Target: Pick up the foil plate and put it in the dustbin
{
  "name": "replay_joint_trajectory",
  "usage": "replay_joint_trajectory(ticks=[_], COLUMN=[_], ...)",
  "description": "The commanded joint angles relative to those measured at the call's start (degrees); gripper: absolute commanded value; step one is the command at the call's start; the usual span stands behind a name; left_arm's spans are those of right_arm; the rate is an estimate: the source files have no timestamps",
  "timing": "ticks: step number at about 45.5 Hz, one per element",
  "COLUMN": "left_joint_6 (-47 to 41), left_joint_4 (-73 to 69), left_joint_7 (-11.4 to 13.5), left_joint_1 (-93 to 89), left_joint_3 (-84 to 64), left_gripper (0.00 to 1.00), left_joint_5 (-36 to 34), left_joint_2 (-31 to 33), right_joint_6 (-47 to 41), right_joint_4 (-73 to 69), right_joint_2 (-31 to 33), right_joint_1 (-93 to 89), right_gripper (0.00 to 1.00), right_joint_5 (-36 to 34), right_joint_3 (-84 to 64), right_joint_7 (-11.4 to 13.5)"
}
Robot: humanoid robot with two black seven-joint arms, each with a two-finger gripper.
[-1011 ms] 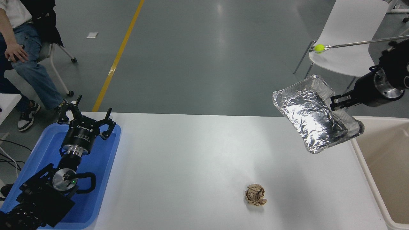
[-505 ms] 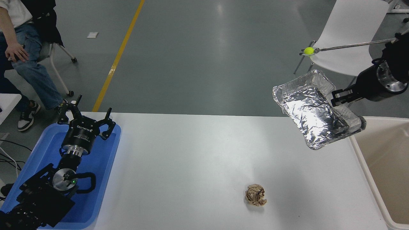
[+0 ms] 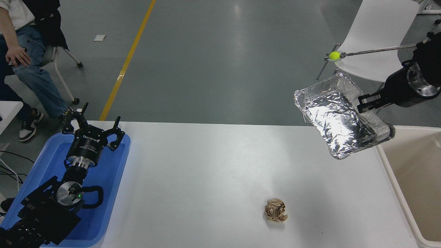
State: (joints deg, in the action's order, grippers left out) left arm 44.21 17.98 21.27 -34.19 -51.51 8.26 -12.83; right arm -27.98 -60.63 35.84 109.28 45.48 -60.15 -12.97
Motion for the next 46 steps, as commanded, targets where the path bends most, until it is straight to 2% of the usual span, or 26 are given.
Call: replay_joint_trajectory(ticks=[1,7,13,23,32,39,46], left_joint_6=[0.0,0.0,0.0,0.0,0.09,0.0,0.0], left_joint_4=[-0.05,0.04,-0.05,-0.05,-0.05,-0.05,-0.05], left_joint_7=[0.0,0.0,0.01,0.0,0.0,0.0,0.09], left_joint_1=[0.0,0.0,0.0,0.0,0.0,0.0,0.0], left_joint_3=[0.0,0.0,0.0,0.0,0.0,0.0,0.0], left_gripper=[1.0,1.0,1.0,1.0,1.0,1.0,1.0], left_joint_5=[0.0,0.0,0.0,0.0,0.0,0.0,0.0], left_joint_2=[0.0,0.0,0.0,0.0,0.0,0.0,0.0], right_joint_6=[0.29,0.47,1.25,5.74,8.19,11.89,15.84], right_joint_4=[15.17,22.39,28.54,39.87,48.58,51.75,55.79], right_joint_2=[1.68,4.58,4.85,6.08,5.38,4.06,1.43], right_joint_1=[-10.22,-16.2,-20.86,-36.31,-46.16,-54.08,-61.02], right_gripper=[0.0,0.0,0.0,0.0,0.0,0.0,0.0], right_joint_5=[-0.22,-0.31,-0.74,-11.2,-16.03,-21.92,-24.39], right_joint_3=[0.56,1.26,2.93,3.46,5.3,8.29,11.1], right_joint_7=[-0.04,0.05,0.14,0.31,1.1,4.09,6.11])
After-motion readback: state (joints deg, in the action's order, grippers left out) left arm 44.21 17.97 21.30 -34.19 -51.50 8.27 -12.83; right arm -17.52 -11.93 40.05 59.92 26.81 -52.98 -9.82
